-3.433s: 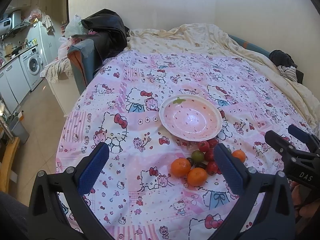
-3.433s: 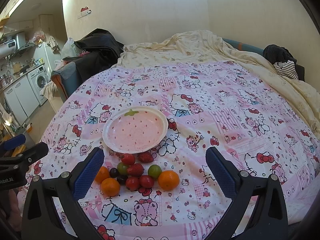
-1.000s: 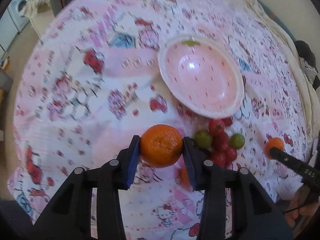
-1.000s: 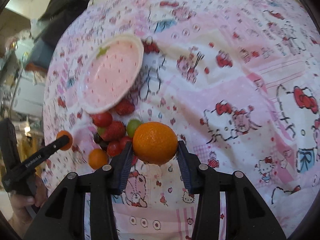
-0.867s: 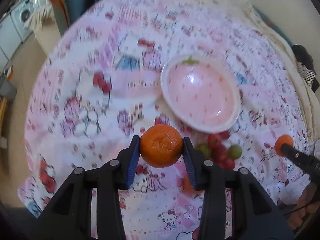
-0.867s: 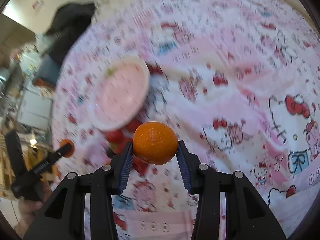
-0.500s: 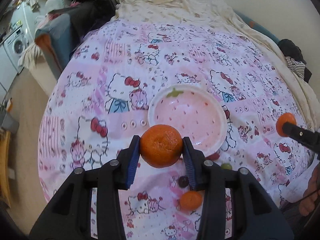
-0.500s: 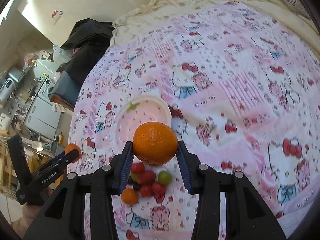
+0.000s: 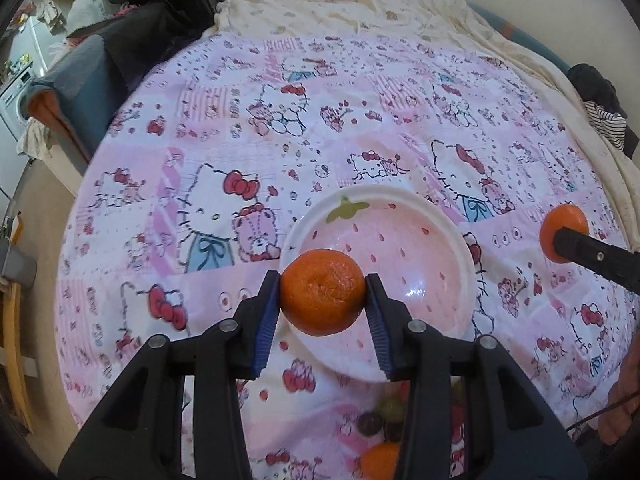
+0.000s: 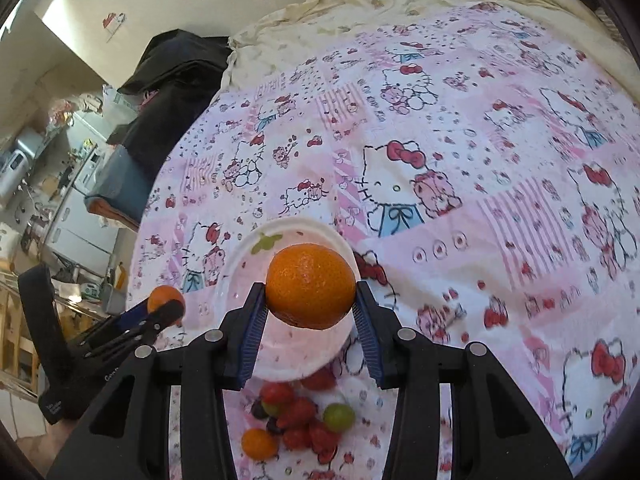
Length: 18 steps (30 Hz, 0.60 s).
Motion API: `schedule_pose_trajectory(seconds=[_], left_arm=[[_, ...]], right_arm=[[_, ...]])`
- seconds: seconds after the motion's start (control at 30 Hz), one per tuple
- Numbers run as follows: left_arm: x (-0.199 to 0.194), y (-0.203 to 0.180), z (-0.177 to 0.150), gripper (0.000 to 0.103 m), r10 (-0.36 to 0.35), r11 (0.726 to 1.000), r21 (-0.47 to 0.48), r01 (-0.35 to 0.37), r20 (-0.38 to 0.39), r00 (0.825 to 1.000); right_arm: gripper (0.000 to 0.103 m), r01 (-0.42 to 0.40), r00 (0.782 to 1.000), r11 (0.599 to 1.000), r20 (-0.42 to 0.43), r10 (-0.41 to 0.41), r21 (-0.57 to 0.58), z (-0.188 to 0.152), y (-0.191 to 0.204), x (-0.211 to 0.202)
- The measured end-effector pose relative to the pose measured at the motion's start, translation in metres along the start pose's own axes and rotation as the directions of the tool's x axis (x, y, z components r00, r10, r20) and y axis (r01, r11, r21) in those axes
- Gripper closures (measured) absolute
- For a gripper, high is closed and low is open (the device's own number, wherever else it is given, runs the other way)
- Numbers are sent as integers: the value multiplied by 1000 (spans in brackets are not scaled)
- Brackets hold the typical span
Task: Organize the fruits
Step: 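Carry both oranges over the white plate while the right tool opens to drop its orange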
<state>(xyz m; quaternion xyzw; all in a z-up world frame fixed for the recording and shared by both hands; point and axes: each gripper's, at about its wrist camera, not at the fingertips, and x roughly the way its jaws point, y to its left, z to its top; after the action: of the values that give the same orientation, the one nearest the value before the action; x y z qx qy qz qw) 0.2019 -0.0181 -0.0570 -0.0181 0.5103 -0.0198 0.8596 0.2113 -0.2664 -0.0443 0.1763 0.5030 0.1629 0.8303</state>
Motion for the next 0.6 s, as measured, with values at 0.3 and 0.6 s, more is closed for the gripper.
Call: schedule_pose_trajectory(seconds=[0.3, 0.6], left_arm=[[47, -8, 17, 65, 1, 999, 38, 0, -38, 999], [82, -9, 9, 65, 12, 994, 109, -4, -69, 998]], right_arm=[[58, 13, 998, 999, -55, -11, 30, 20, -13, 52], [57, -2, 982, 994, -187, 23, 110, 18, -30, 110]])
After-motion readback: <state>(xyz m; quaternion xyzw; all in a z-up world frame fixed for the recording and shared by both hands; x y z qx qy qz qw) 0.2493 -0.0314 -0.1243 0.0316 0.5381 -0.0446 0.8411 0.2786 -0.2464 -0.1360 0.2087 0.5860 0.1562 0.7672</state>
